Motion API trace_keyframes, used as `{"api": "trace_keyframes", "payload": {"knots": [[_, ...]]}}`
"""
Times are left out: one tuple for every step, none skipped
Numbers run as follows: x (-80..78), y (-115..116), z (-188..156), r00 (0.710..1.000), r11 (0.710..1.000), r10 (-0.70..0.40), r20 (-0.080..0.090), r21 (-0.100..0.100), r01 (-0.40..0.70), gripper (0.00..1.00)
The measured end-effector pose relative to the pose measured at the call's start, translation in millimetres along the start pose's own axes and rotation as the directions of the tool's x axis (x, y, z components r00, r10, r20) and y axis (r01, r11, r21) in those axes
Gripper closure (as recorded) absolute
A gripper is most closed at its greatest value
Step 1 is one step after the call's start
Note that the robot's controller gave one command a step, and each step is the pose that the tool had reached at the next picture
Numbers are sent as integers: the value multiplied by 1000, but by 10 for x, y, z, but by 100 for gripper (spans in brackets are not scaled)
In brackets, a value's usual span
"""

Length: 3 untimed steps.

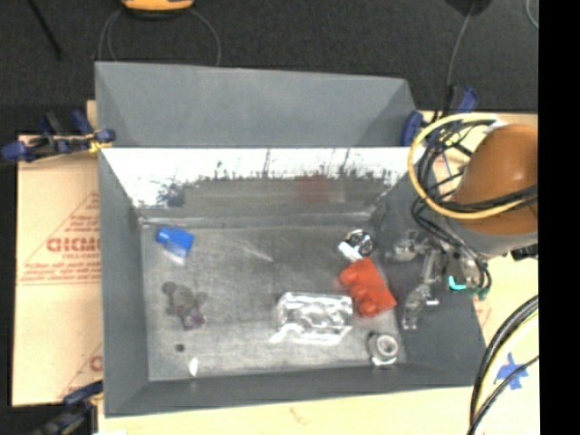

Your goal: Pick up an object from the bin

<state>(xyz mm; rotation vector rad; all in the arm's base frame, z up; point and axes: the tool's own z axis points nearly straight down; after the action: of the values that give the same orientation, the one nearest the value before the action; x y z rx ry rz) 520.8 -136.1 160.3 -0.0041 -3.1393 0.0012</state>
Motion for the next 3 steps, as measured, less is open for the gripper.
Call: {"api": "trace_keyframes", "payload": {"knots": [[-433, 39, 633, 992, 993, -120, 31, 10, 120, 0], [221, 356, 355, 999, 999, 33, 4, -2, -33, 0], [-163, 654, 888, 997, 997, 77, 11, 2, -77, 0]]}}
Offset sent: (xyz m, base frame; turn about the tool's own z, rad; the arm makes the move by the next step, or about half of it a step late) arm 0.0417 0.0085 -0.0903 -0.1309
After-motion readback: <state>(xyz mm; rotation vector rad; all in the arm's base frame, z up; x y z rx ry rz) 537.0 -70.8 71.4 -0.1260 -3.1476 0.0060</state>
